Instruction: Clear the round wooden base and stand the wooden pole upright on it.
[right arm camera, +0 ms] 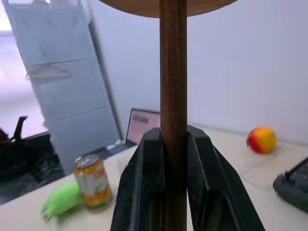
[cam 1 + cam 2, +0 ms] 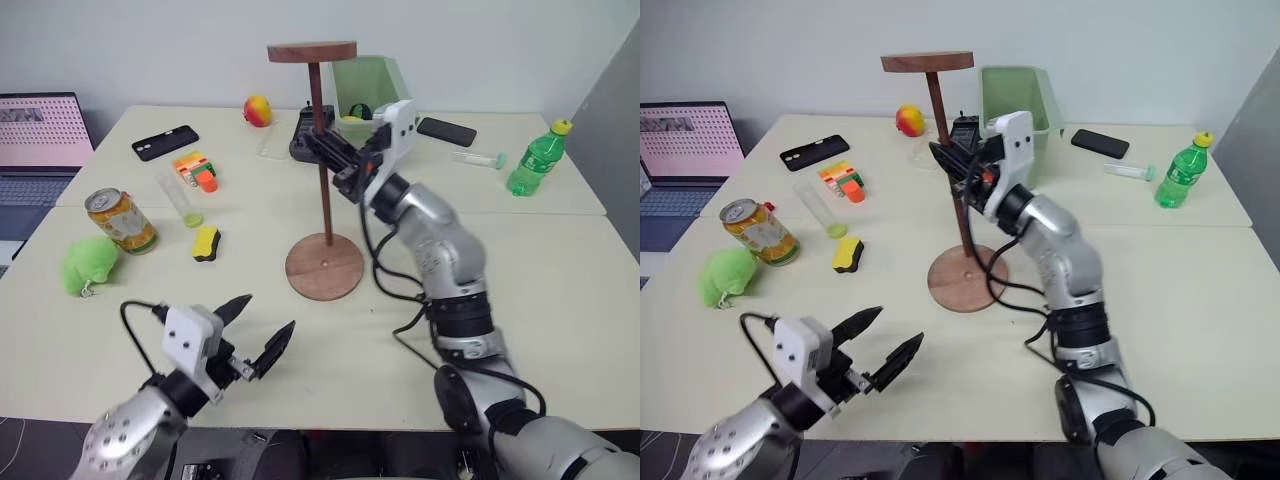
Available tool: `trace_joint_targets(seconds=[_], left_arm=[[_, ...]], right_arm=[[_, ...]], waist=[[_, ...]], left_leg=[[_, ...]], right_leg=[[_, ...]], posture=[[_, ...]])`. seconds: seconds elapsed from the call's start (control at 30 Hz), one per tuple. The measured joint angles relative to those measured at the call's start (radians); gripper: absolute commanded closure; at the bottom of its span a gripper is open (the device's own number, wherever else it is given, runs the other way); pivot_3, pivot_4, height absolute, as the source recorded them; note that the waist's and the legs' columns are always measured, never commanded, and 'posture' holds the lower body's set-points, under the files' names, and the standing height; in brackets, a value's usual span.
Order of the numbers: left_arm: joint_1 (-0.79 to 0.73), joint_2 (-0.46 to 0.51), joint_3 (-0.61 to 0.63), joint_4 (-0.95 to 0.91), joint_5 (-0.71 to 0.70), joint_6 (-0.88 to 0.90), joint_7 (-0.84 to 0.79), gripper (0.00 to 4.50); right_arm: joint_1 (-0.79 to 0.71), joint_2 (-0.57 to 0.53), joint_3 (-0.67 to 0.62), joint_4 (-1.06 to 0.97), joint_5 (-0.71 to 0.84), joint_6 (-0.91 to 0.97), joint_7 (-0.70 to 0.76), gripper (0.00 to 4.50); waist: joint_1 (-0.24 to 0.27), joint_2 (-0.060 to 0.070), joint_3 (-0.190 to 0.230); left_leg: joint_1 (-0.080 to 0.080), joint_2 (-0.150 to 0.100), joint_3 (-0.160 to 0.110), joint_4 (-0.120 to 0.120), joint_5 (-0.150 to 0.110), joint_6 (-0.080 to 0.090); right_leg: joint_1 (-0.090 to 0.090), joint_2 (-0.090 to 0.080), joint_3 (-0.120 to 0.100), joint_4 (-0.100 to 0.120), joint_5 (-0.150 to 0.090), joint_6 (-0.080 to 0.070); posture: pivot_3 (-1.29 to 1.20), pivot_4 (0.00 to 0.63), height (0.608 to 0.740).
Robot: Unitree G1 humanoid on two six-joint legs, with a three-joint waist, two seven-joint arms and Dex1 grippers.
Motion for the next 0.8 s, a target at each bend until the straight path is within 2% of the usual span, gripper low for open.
trace_joint_targets(seconds=[0.13, 0.27, 0.47, 0.8], left_arm=[[0.028, -0.029, -0.027, -0.012, 0.044, -0.063, 0.028, 0.0], [-0.004, -0.047, -0.031, -0.013, 0.053, -0.066, 0.076, 0.0], [-0.014, -0.048, -0.039, -0.029, 0.051, -0.062, 0.1, 0.0], [-0.008, -0.045, -0.054, -0.03, 0.047, -0.067, 0.097, 0.0]], right_arm=[[0.034, 0.003, 0.038, 0.128, -0.059, -0.186, -0.048, 4.27], [0.062, 0.003, 0.054, 0.229, -0.091, -0.284, -0.067, 4.27], [0.066, 0.003, 0.067, 0.284, -0.093, -0.333, -0.08, 4.27], [0.09, 0.004, 0.091, 0.267, -0.073, -0.341, -0.08, 4.27]], waist=[[0.004, 0.0, 0.0], [0.001, 0.0, 0.0], [-0.006, 0.0, 0.0], [-0.006, 0.0, 0.0]], left_leg=[[0.0, 0.0, 0.001, 0.0, 0.0, 0.0], [0.0, 0.001, 0.001, -0.001, 0.0, 0.0], [0.0, 0.001, 0.0, -0.001, 0.0, 0.0], [0.001, 0.001, 0.001, -0.001, 0.0, 0.0]], right_leg=[[0.0, 0.0, 0.0, 0.0, 0.0, 0.0], [0.0, 0.002, 0.0, 0.0, 0.0, 0.0], [0.0, 0.002, 0.0, 0.0, 0.0, 0.0], [0.001, 0.002, 0.0, 0.0, 0.0, 0.0]], posture=[[0.0, 0.15, 0.74], [0.0, 0.15, 0.74], [0.0, 0.15, 0.74], [0.0, 0.15, 0.74]])
